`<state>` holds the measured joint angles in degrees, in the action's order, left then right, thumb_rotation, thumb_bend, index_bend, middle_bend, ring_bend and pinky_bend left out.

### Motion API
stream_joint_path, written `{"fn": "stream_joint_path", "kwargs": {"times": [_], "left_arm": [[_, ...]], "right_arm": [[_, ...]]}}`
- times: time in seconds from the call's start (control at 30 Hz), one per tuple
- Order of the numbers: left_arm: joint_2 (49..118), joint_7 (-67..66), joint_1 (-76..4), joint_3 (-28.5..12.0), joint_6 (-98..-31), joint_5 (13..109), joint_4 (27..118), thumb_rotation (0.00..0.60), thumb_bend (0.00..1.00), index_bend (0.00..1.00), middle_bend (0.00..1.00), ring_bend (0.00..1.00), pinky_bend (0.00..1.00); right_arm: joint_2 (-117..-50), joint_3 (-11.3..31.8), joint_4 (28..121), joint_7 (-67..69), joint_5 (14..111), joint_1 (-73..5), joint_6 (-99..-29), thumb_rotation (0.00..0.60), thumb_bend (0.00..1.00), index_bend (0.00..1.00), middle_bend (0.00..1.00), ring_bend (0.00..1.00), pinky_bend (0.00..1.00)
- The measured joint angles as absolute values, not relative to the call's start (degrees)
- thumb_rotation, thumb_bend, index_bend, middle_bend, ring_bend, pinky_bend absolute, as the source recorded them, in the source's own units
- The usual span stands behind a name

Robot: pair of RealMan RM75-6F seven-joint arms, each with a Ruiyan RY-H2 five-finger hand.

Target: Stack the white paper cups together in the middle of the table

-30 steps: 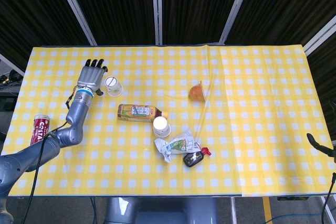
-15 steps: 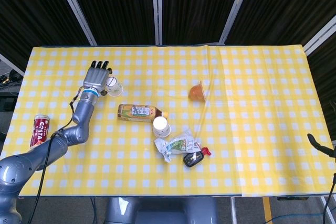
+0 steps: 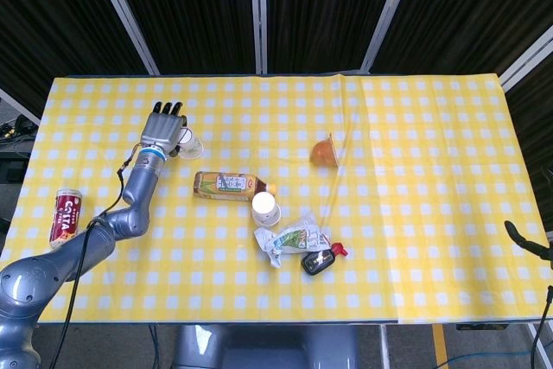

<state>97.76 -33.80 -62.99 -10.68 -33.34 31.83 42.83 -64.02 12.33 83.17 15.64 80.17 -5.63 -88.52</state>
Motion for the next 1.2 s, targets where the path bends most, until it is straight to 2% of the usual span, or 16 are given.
{"fn": "stream_joint_path", "kwargs": {"times": [0.23,0.43,0.73,0.97,1.2], "left_arm": [[95.74,-31.83,-62.54,-11.75,-34.87,33.87,45.85,0.6,0.39,0.4,0.0,0.0,0.0],[91.4,-29.62,-61.89,-13.29,-37.69,36.45,53.96,0.6,0.39,0.39,0.0,0.0,0.0],[80.51,-27.01,-59.27,-14.34,-44.06,45.48,78.35,0.6,0.39,0.4,0.0,0.0,0.0],[71.78,-26.21,-56.76,-13.25,-48.41,57.6,98.48,0.6,0.39,0.4,0.0,0.0,0.0],[68.7,-27.0,-55.46,-10.02,-49.83,65.31,105.95,0.6,0.39,0.4,0.0,0.0,0.0]], "right_arm": [[-63.99,12.37,83.3,15.64,80.35,-5.55,-88.84,0.6,0.12,0.05,0.0,0.0,0.0],[-63.84,12.43,83.58,15.64,80.41,-5.45,-89.07,0.6,0.12,0.05,0.0,0.0,0.0],[-63.76,12.3,83.97,15.73,80.87,-5.38,-89.33,0.6,0.12,0.05,0.0,0.0,0.0],[-63.59,12.4,84.26,15.99,80.9,-5.17,-89.75,0.6,0.12,0.05,0.0,0.0,0.0],[-63.38,12.52,84.23,16.54,80.65,-5.08,-89.65,0.6,0.12,0.05,0.0,0.0,0.0]]}}
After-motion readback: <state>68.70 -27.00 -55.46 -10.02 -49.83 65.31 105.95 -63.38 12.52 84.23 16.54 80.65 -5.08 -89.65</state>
